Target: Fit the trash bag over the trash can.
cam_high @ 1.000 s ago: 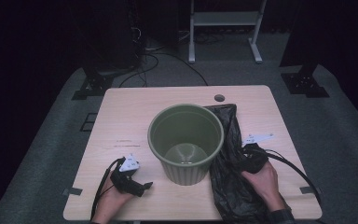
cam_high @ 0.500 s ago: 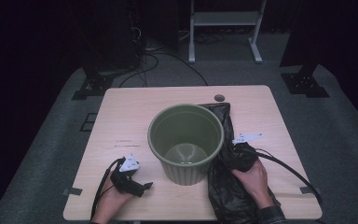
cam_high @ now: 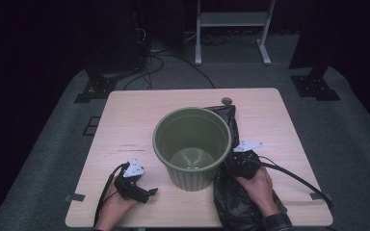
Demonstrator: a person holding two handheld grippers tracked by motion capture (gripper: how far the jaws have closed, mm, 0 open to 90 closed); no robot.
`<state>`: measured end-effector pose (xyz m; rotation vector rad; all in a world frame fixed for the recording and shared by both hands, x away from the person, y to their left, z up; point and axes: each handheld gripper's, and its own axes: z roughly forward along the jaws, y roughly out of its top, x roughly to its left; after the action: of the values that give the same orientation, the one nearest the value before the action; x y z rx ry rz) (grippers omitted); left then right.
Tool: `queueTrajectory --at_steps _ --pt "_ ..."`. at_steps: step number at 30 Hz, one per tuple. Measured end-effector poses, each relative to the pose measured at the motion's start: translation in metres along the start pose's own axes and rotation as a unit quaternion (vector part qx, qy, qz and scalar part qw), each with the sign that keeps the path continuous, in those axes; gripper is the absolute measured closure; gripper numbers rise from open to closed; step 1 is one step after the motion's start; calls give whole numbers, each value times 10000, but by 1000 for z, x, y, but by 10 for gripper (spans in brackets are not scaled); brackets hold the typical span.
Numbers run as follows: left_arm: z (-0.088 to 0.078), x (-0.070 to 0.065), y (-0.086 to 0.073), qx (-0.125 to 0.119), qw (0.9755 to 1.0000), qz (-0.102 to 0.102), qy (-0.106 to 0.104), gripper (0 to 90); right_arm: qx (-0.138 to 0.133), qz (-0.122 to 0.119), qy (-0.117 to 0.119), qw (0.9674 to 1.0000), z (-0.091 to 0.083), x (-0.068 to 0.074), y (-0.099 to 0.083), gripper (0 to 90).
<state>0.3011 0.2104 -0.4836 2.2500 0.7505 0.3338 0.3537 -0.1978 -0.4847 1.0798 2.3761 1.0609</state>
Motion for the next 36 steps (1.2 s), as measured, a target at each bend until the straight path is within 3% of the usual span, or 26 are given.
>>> queueTrajectory --at_steps 4,10,14,26,32,36 --pt "0 0 0 0 10000 0 0 0 -3 6 -15 10000 -3 1 -1 301" --pt "0 0 0 0 10000 0 0 0 77 -124 193 9997 -10 2 0 696" --pt "0 0 0 0 10000 0 -1 0 131 -203 398 9989 -11 2 -1 881" --pt "0 0 0 -1 10000 -1 0 0 259 -274 919 9951 -18 1 1 894" --pt "0 0 0 -1 10000 1 -1 0 165 -344 1236 9916 -31 -1 6 894" --pt "0 0 0 -1 10000 0 -1 0 21 -357 1541 9874 -44 -4 12 894"
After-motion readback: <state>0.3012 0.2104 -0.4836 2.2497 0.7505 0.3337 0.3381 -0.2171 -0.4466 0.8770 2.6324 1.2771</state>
